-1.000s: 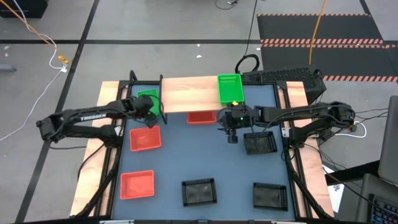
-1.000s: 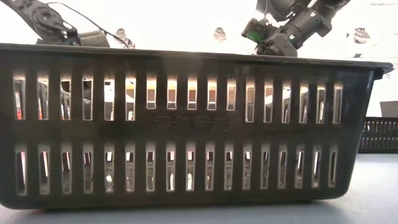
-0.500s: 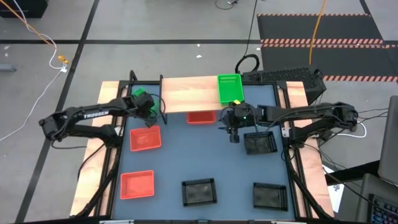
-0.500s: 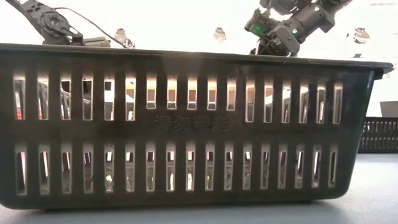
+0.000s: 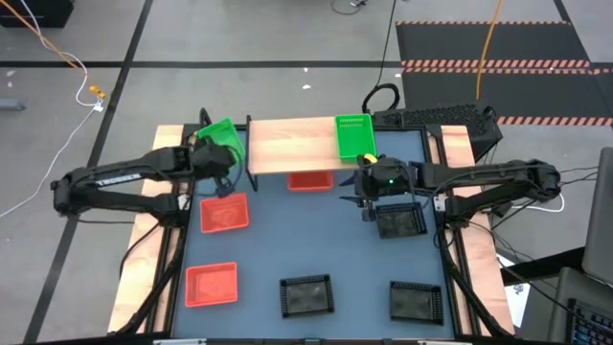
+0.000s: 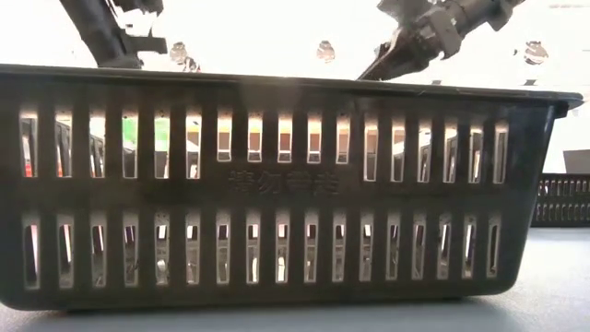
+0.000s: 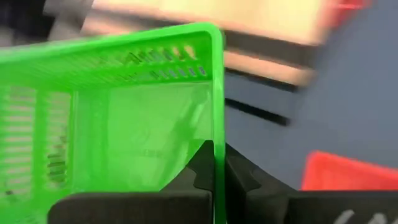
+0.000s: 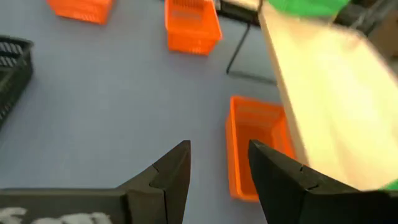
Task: Stack baskets on shelf by color
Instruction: Stack the green bin on top of the green bin on the shelf
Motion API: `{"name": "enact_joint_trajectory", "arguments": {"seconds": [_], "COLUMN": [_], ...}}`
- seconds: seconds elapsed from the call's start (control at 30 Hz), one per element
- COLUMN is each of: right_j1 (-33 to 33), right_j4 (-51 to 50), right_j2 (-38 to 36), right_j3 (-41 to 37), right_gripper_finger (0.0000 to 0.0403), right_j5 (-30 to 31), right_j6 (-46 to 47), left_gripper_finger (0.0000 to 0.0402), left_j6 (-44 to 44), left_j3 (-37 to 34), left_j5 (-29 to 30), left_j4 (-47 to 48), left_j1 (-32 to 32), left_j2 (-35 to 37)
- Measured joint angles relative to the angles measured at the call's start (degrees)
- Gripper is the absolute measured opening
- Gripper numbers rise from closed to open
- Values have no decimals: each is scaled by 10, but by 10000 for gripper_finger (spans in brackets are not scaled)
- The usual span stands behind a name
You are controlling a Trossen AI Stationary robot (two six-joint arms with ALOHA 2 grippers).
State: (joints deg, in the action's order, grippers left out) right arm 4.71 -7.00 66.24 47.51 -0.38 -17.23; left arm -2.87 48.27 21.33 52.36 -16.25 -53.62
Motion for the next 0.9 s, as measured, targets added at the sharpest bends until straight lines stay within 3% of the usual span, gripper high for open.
{"name": "enact_joint_trajectory", "arguments": {"seconds": [0.2,0.4,0.53,0.7,0.9], "right_j1": [-25,-24,-23,-26,-29], "right_j4": [56,97,40,-61,-143], "right_j2": [-47,-68,-39,29,86], "right_j3": [0,25,90,192,276], "right_gripper_finger": [157,157,157,157,157], "right_j5": [2,21,36,36,67], "right_j6": [11,38,25,-7,-65], "left_gripper_finger": [5,5,4,5,8], "left_j6": [-22,-51,-85,-116,-117], "left_j3": [54,116,147,180,212], "left_j5": [87,179,174,75,72], "left_j4": [32,13,-84,-188,-251], "left_j1": [124,189,191,192,189], "left_j2": [13,-12,-51,-139,-247]}}
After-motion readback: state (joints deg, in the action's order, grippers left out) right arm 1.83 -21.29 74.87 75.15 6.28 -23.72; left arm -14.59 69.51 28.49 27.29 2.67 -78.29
